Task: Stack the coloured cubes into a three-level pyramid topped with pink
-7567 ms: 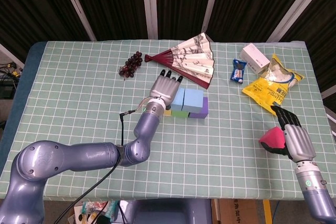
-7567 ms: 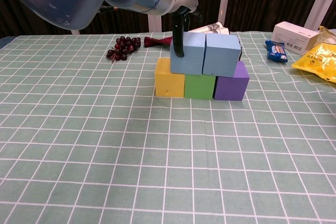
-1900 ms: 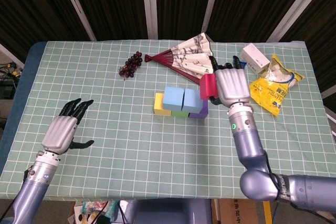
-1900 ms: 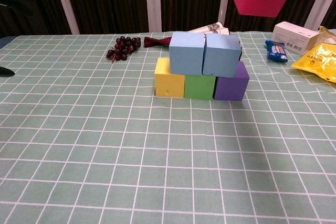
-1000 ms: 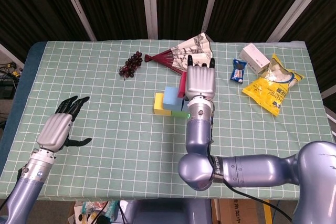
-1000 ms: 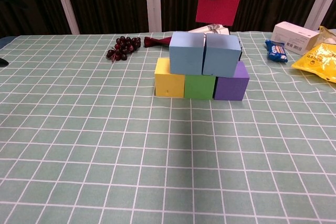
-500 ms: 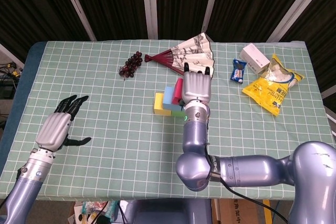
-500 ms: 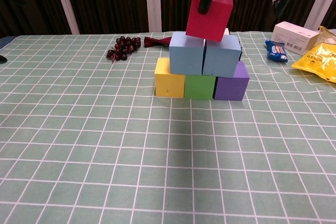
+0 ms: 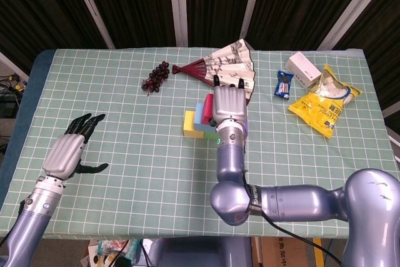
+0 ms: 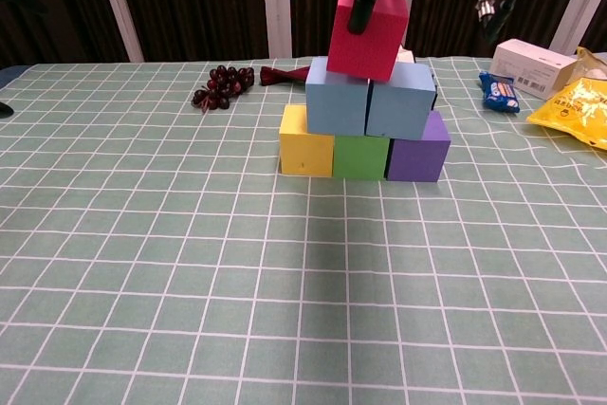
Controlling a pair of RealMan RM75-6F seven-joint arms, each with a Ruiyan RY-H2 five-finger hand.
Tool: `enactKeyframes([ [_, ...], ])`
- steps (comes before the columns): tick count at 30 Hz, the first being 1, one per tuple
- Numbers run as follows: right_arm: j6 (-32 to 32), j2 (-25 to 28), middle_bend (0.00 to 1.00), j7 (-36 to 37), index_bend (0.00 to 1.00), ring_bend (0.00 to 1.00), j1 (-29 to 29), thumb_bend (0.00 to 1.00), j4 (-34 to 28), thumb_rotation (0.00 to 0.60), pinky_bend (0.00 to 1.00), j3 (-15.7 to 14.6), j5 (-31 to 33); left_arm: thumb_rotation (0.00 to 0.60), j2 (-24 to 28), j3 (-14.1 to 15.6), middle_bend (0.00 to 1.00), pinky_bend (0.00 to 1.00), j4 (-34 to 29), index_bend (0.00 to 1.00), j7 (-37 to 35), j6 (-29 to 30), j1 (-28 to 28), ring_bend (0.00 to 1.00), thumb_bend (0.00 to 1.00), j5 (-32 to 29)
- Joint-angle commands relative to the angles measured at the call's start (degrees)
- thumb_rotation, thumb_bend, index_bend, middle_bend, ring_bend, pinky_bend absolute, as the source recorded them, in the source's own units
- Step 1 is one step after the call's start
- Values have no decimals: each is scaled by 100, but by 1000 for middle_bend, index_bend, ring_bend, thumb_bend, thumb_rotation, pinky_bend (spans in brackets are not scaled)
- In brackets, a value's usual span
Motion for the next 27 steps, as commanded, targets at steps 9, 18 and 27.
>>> enactKeyframes([
  [9,-186,59,499,-130,22,243,-60,236,24,600,0,-227,-249,600,-9,0,100,0,1,0,6,-3,3,0,123,2],
  [18,-210,103,499,-193,22,243,-107,236,17,600,0,-246,-185,600,3,-7,100,0,-14,0,-24,-31,0,0,123,-22],
  [27,-204,107,499,-188,22,243,-126,236,-3,600,0,-220,-138,600,9,-8,99,0,-21,0,-22,-36,0,0,123,-16],
])
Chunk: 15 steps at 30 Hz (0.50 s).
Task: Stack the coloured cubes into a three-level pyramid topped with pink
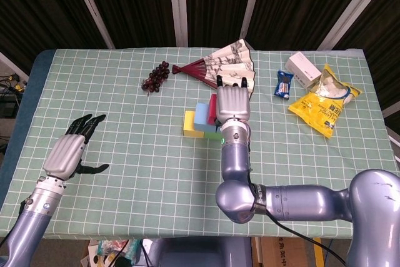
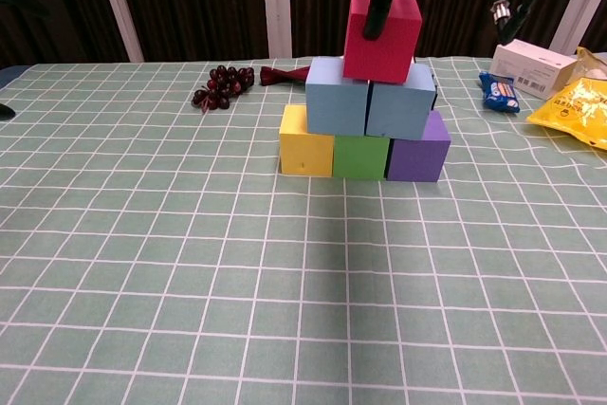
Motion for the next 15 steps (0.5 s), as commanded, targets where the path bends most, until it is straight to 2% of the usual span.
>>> enactKeyframes([
  [1,-3,0,499,4,22,243,-6,236,4,600,0,3,4,600,1,3,99,0,-2,0,4,-2,0,0,123,6],
  [15,23,22,499,-47,22,243,-8,236,-39,600,0,-8,18,600,10,-2,99,0,-20,0,-8,6,7,0,123,26],
])
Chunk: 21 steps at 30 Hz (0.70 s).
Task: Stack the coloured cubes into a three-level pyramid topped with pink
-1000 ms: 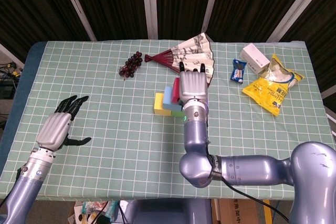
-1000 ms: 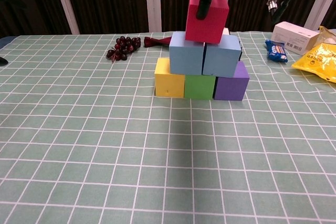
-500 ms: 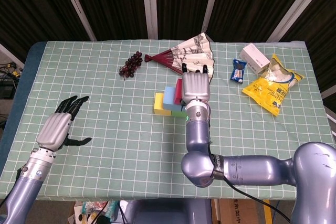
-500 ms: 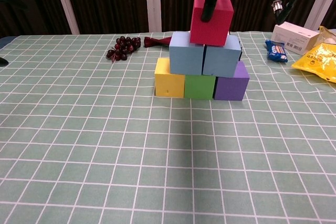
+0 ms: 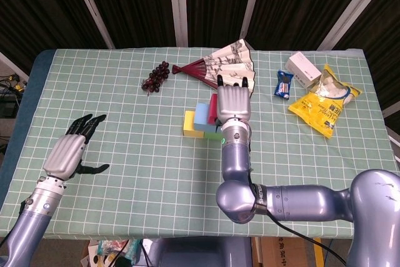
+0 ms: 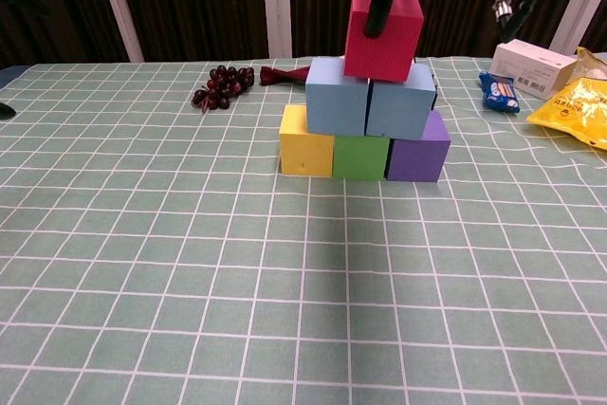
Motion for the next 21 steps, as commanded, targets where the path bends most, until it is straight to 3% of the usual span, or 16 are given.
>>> enactKeyframes([
  [1,-9,-1,499,-28,22,243,2,236,-8,600,0,-19,2,600,4,-5,99,0,0,0,-4,6,2,0,123,3],
  [21,-63,-87,499,-31,22,243,41,236,96,600,0,-50,-32,600,19,-16,99,0,3,0,-18,-7,1,0,123,-23],
])
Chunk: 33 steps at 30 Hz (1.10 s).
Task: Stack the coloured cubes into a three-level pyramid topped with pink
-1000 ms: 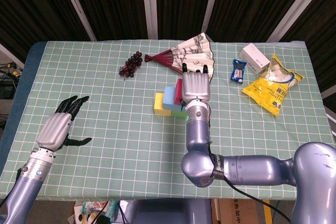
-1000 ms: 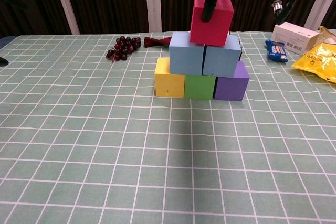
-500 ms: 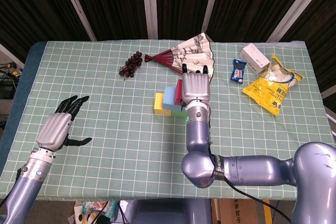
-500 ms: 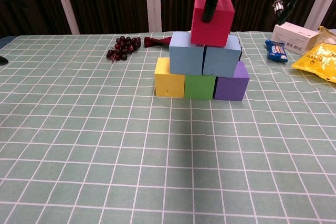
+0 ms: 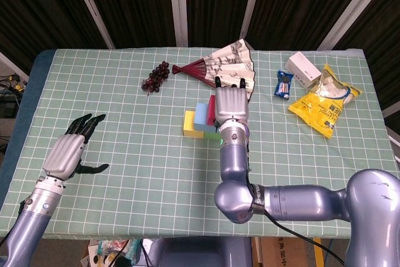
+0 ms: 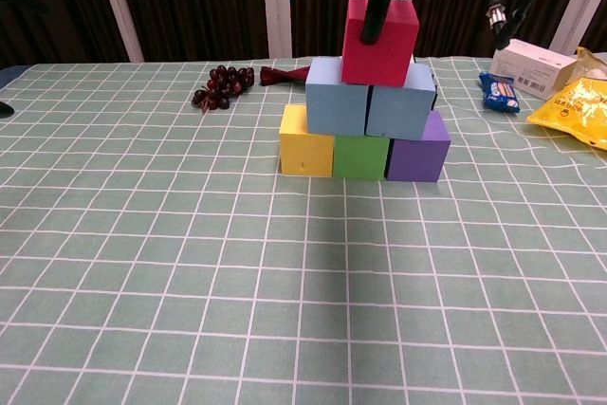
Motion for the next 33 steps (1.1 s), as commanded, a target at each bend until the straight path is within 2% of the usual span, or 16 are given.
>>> enactKeyframes([
  [1,-1,-5,499,0,22,243,0,235,4,600,0,0,0,600,-1,-2,99,0,3,0,0,0,0,0,123,-6],
  [33,-30,-92,486,47,22,228,-54,236,54,600,0,-30,-60,600,2,5,99,0,-7,0,10,-46,-17,0,123,-57],
])
